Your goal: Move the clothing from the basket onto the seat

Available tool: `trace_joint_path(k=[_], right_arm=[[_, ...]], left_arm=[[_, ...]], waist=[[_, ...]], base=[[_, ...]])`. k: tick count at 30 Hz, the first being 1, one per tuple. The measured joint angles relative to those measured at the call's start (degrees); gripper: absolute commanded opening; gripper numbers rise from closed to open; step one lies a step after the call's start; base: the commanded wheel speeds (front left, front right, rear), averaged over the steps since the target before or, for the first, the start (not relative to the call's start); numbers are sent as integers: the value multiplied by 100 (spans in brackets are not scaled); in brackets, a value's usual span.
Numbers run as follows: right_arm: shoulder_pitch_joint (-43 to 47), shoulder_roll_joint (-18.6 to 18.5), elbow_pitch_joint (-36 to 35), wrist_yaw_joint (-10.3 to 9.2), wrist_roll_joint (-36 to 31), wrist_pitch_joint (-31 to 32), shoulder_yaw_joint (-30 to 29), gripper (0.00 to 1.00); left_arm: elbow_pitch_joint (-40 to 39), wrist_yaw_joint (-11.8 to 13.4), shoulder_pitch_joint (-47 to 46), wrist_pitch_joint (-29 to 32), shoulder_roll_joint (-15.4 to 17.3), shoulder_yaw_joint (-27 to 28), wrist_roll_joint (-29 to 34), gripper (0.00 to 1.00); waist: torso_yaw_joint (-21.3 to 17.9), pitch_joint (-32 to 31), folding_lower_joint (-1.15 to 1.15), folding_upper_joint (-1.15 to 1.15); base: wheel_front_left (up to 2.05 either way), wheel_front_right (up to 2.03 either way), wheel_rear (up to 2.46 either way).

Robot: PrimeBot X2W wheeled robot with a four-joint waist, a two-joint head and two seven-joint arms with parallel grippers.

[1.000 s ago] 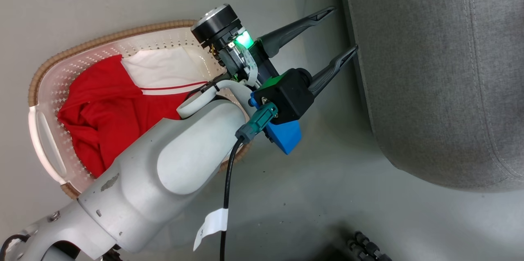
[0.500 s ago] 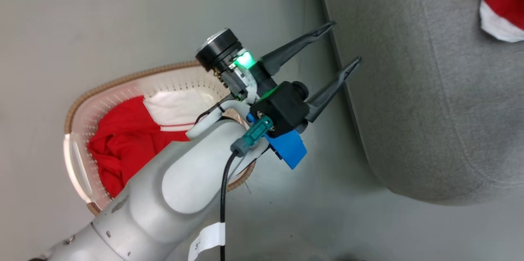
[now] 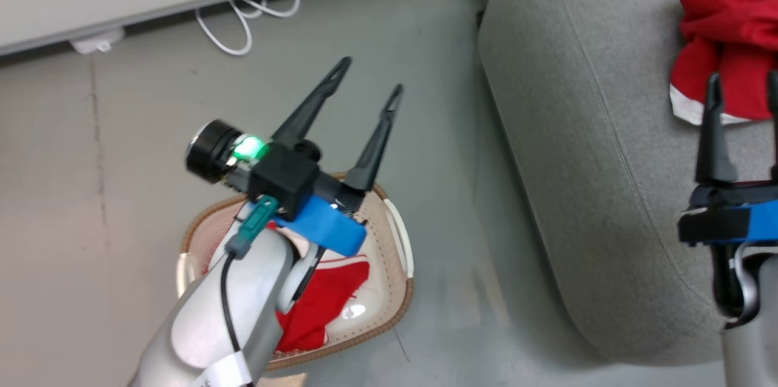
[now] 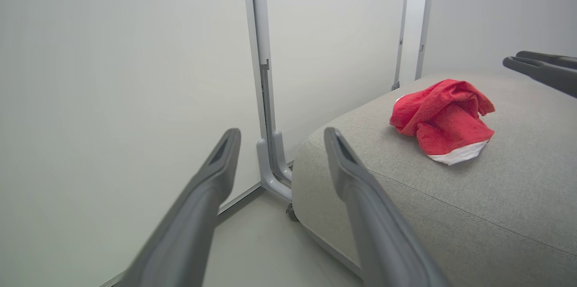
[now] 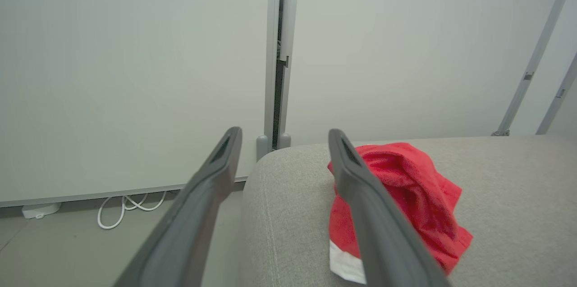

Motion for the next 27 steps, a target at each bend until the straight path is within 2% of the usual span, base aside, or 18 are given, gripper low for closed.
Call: trace_joint_path(k=[5, 16, 27], right_arm=[[245, 147, -207, 0, 44, 0, 439, 100], [643, 347, -444, 0, -37, 0, 953, 100], [1262, 488, -292, 0, -25, 0, 931, 100]], left_arm=[[-134, 37, 517, -1, -12, 654, 64, 100], [-316, -30, 1428, -1, -307, 1892, 261, 100], [-253, -229, 2150, -1, -532, 2474, 512, 100]], waist=[[292, -354, 0, 0], [866, -960, 0, 0], [1138, -1301, 0, 0]], base=[[0, 0, 0], [0, 0, 0], [0, 0, 0]])
